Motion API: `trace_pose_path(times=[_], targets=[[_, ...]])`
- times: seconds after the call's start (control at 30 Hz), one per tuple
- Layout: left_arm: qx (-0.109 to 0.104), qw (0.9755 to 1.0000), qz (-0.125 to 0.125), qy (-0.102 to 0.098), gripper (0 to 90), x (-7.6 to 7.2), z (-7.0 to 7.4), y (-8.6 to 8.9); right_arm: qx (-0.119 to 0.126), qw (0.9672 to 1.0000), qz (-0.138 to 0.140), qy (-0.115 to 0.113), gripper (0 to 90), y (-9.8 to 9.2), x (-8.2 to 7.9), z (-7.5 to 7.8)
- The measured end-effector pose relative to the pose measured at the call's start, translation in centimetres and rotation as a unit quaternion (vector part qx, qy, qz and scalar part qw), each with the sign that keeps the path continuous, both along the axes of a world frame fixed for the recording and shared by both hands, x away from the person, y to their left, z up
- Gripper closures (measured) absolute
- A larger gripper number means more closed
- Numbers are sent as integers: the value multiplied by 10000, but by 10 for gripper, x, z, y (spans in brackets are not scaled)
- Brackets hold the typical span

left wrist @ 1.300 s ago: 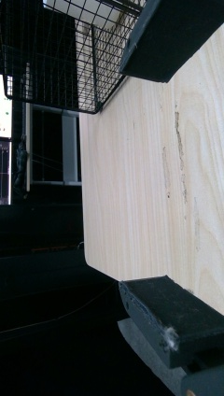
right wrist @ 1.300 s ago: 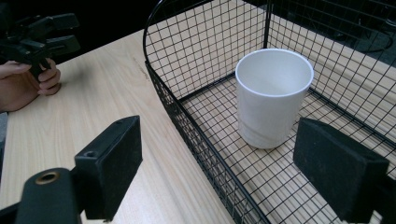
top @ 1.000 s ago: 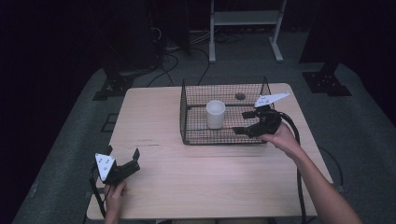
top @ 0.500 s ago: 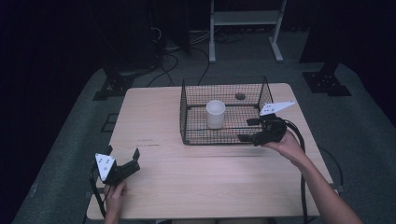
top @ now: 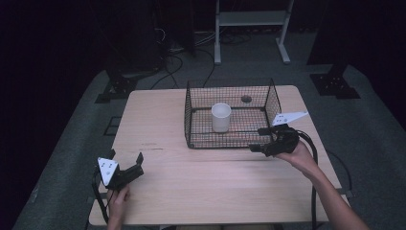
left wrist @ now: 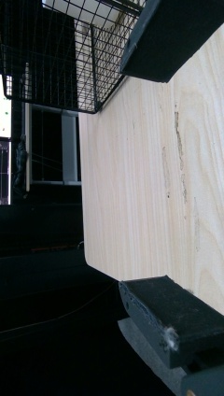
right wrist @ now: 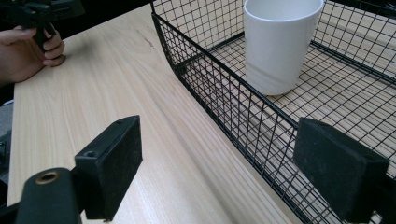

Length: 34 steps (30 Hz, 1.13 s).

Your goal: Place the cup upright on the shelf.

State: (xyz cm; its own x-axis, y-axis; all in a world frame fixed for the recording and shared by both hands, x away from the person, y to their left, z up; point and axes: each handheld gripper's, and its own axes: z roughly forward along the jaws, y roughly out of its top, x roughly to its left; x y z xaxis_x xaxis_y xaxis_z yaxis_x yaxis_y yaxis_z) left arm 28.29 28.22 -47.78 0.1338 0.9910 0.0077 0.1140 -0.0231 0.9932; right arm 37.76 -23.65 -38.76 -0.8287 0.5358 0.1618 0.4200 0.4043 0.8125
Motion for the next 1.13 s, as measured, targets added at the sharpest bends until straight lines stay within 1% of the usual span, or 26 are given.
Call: trace_pose_path(times=[0.03,0.1,0.13,0.23,0.33,0.4,0.5,0.63,0.77,0.83,0.9,0.97,1.0,1.03,1.07,1.1,1.13], targets=[[0,10000,1,0,0,0,0,0,15,10000,-10,-39,149,-1,-1,0],[-1,10000,0,2,0,0,0,0,38,10000,-12,-40,149,-2,-3,0],[1,10000,-1,-1,0,0,0,0,3,10000,-26,-52,149,-3,-4,-1],[13,10000,-1,-2,0,0,0,0,0,10000,-41,-57,149,-6,-8,-4],[16,10000,-6,-1,0,0,0,0,-83,10000,-26,-45,149,-8,-12,-7],[18,10000,0,3,0,0,0,0,-61,10000,-42,-50,149,-10,-14,-7],[19,10000,-3,3,0,0,0,0,-13,9999,-99,-114,152,-13,-17,-8],[18,10000,-2,4,0,0,0,0,-48,9999,-137,-63,152,-18,-23,-15],[19,10000,1,5,0,0,0,0,-67,9997,-199,-139,152,-23,-30,-18],[18,10000,2,-1,0,0,0,0,-82,9997,-213,-119,152,-24,-32,-21],[18,10000,7,2,0,0,0,0,-120,9995,-253,-147,151,-26,-36,-23],[15,10000,8,2,0,0,0,0,-20,9995,-273,-129,151,-27,-40,-25],[13,10000,15,5,0,0,0,0,15,9994,-310,-177,151,-27,-44,-26],[10,10000,15,0,0,0,0,0,-14,9989,-379,-268,150,-27,-49,-29],[11,10000,9,1,0,0,0,0,-26,9986,-432,-295,142,-28,-54,-32],[9,10000,14,3,0,0,0,0,48,9980,-509,-359,141,-29,-60,-35],[-2,10000,28,-1,0,0,0,0,198,9975,-564,-371,141,-31,-66,-39]])
